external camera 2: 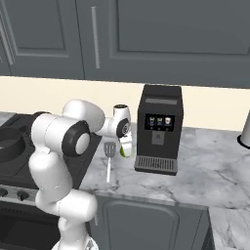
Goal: Put the garlic and lime in the pot. Retrieve the spatula and lightly stir the vegetables in the pot.
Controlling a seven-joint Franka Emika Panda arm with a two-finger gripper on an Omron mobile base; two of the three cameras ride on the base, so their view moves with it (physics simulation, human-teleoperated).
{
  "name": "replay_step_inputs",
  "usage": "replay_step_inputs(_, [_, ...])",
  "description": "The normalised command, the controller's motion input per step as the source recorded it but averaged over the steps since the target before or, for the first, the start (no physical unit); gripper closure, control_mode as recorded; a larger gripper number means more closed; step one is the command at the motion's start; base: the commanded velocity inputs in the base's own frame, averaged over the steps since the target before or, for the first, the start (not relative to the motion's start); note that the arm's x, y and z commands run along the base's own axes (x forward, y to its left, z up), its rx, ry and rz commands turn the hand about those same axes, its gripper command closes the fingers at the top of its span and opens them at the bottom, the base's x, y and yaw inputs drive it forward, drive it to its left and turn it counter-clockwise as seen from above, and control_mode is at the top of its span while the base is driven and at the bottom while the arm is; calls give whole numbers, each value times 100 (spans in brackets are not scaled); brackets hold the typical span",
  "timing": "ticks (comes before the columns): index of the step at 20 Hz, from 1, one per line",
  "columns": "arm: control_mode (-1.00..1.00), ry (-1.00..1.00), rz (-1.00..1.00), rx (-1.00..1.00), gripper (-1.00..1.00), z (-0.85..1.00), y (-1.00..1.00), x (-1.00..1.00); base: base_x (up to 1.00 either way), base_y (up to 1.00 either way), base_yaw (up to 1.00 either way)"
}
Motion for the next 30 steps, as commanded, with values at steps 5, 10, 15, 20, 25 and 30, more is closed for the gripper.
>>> replay_step_inputs(5, [-100, -4, 16, 1, 100, 59, 17, -95, 0, 0, 0])
replay_step_inputs(10, [-100, -9, 17, 1, 100, 97, 5, -74, 0, 0, 0])
replay_step_inputs(15, [-100, -2, 34, 0, 100, 90, 47, -80, 0, 0, 0])
replay_step_inputs(20, [-100, 0, 54, 0, 100, 53, 43, -57, 0, 0, 0])
replay_step_inputs(25, [-100, -2, 39, 0, 100, 36, 1, -31, 0, 0, 0])
replay_step_inputs(30, [-100, 0, 0, 0, 100, 0, 0, 0, 0, 0, 0])
